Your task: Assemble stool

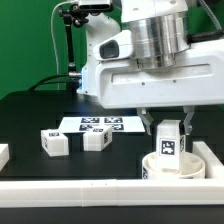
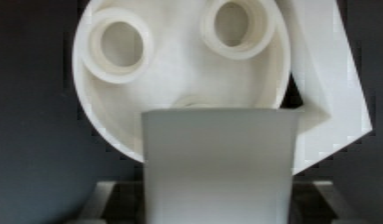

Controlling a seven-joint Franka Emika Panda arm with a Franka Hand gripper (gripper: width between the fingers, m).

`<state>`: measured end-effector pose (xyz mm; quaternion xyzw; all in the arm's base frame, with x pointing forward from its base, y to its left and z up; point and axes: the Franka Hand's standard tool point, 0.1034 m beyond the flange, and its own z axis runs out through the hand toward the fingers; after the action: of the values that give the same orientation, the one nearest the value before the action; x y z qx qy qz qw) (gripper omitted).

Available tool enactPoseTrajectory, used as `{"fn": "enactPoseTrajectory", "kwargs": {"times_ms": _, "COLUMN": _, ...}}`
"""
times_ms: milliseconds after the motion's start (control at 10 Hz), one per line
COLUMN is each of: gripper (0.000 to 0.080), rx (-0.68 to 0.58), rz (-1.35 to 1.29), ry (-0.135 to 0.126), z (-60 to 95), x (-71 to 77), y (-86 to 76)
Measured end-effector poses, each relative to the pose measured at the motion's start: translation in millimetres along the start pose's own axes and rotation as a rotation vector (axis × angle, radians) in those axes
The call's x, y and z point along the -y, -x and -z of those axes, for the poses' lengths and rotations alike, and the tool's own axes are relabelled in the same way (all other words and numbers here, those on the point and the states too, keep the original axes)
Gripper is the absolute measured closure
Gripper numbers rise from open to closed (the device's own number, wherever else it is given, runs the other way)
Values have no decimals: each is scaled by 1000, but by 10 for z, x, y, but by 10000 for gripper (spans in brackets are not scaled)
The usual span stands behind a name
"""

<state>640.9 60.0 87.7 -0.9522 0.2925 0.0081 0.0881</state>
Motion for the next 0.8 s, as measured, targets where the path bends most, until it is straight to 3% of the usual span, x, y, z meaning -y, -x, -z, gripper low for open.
{"fn": "enactPoseTrajectory", "kwargs": {"times_ms": 800, "gripper": 459, "rx": 11, "rz": -526, "ry": -7, "z": -21, "x": 95, "y": 69}}
